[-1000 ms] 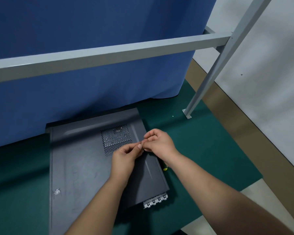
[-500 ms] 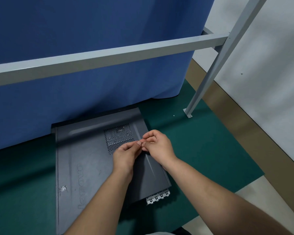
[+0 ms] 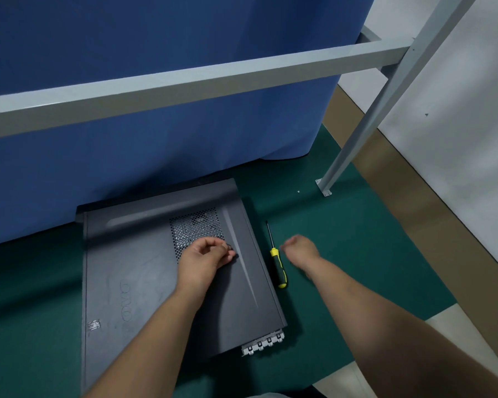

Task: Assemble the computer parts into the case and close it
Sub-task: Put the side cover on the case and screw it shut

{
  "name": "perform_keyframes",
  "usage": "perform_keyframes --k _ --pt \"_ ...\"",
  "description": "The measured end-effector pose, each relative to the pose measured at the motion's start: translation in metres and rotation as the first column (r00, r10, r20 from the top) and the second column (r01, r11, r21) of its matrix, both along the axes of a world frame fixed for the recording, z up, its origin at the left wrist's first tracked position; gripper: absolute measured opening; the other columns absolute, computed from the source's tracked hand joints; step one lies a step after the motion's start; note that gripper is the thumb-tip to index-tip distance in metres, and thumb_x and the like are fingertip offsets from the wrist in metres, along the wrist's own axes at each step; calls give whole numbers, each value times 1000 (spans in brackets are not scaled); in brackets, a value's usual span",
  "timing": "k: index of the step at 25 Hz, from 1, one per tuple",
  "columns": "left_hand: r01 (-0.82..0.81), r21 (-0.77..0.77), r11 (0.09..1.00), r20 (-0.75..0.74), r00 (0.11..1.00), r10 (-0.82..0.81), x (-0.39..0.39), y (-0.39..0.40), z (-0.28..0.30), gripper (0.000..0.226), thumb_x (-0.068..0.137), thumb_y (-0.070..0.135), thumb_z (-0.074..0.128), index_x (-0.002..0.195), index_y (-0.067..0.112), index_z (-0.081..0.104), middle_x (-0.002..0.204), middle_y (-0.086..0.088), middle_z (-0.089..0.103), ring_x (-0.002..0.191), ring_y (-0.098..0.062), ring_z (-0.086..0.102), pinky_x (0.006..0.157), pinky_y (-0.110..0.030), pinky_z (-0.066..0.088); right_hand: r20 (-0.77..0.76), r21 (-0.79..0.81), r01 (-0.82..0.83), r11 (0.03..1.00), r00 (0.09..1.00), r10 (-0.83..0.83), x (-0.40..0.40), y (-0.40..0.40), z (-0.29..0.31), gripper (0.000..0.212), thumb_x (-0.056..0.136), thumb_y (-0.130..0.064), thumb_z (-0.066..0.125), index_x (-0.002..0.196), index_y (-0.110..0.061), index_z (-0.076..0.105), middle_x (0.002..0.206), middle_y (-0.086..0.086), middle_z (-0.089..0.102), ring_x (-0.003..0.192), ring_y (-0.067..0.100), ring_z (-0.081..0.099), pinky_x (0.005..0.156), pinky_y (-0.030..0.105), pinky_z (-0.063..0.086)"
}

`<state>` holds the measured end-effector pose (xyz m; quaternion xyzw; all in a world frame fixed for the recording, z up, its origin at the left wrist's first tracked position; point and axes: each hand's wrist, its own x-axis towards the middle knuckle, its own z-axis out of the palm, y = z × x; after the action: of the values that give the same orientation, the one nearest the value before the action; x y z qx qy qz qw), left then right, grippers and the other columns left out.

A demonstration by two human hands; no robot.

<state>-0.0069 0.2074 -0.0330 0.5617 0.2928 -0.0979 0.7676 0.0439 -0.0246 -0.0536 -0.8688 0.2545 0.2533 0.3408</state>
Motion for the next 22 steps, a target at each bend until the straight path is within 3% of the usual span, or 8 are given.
perform_keyframes --k 2,4,7,11,14,17,19,22 --pt "-19 -20 1000 -7 1000 19 2 0 -3 6 93 -7 67 92 -1 69 85 -18 76 84 -28 77 79 -28 63 -170 -33 -132 991 977 125 -6 5 -25 18 97 -23 62 94 -6 62 95 13 64 92 30 62 77 33 49" --pt "-22 -26 999 -7 1000 21 3 0 -4 8 93 -8 66 90 -1 69 85 -19 76 85 -29 77 78 -28 63 -218 -101 -174 980 965 149 -9 15 -38 12 98 -22 59 103 -11 59 100 8 59 88 24 57 67 28 43" --pt "-28 -22 999 -9 1000 27 4 -1 -7 9 93 -8 66 89 -1 69 86 -20 76 86 -31 77 77 -28 63 -163 -215 -173 961 977 139 -12 24 -56 28 97 -13 54 125 -7 54 123 14 56 102 30 60 72 31 43" --pt "-46 -31 998 -17 999 46 5 -1 -4 9 93 -9 65 89 -2 68 83 -19 75 84 -30 77 76 -28 64 -122 -179 -144 973 985 124 -14 22 -63 20 98 -16 55 117 -8 56 121 15 62 102 32 62 73 30 43" --pt "-64 -63 996 -55 997 61 8 -2 2 11 95 -8 61 88 -2 66 82 -20 74 80 -28 77 74 -29 64 88 -3 -35 999 996 35 -14 13 -40 11 99 -26 60 102 -15 60 106 9 67 91 26 62 70 29 51" --pt "-137 -192 972 -90 988 122 7 0 13 13 97 -6 56 92 2 64 86 -19 76 79 -26 77 72 -29 64 365 264 -29 964 928 -72 -26 5 1 9 99 -21 62 103 -28 65 107 4 63 89 18 66 78 32 57" --pt "-196 -312 929 -100 980 173 1 1 19 11 99 -2 55 97 7 62 100 -18 77 91 -27 77 75 -32 63 423 372 -188 909 906 14 -39 4 26 18 101 -17 60 107 -33 67 106 -1 59 79 9 67 70 25 57" --pt "-283 -515 809 -135 959 250 -16 4 24 11 100 3 53 101 12 58 115 -16 75 106 -28 75 84 -39 61 460 218 -444 869 832 309 -67 6 51 25 103 -21 59 126 -25 68 100 -10 58 84 6 63 76 16 48"
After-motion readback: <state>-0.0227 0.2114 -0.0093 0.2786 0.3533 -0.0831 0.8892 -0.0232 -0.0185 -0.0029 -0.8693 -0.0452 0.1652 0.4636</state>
